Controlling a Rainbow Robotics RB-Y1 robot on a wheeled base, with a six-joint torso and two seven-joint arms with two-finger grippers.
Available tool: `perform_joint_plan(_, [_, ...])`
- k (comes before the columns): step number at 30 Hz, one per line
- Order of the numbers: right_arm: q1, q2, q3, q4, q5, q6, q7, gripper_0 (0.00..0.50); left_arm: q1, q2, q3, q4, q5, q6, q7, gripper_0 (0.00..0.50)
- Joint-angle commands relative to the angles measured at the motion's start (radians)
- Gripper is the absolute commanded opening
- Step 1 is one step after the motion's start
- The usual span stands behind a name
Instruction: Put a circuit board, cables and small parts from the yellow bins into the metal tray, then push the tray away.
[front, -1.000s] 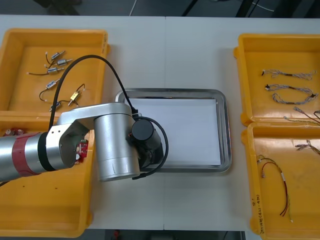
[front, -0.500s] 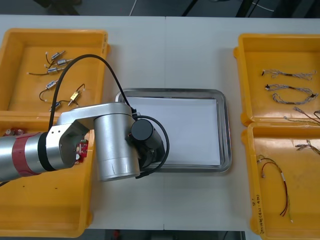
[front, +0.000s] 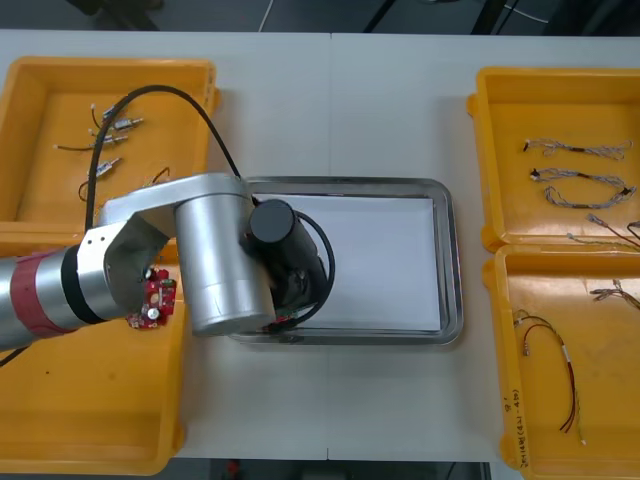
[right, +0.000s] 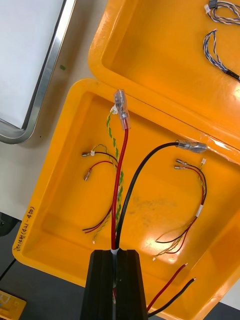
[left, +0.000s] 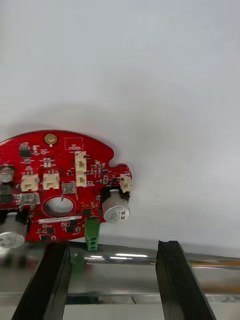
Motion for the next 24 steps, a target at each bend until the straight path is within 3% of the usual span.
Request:
perform_joint_plan(1, [-0.022, 0.004, 0.009, 0.003, -0.01, 0.006, 0.005, 0.0, -0.035, 0.055, 0.132, -0.082, 0.089, 0.107, -0.075, 0.5])
perform_joint_plan(12, [-0.046, -0.009, 0.009, -0.009, -0.03, 0.012, 0.006, 0.0, -0.034, 0.147, 0.33, -0.112, 0.27, 0.274, -0.212, 0.5])
perform_joint_plan(20, [-0.186, -0.019, 0.124, -0.014, -0.087, 0.014, 0.018, 0.0, -0.025, 0.22, 0.469, -0.102, 0.385, 0.375, -0.331, 0.5])
perform_joint_plan(24, [-0.279, -0.019, 0.22, -0.02, -0.097, 0.014, 0.023, 0.0, 0.027, 0.226, 0.563, -0.102, 0.399, 0.395, -0.382, 0.5])
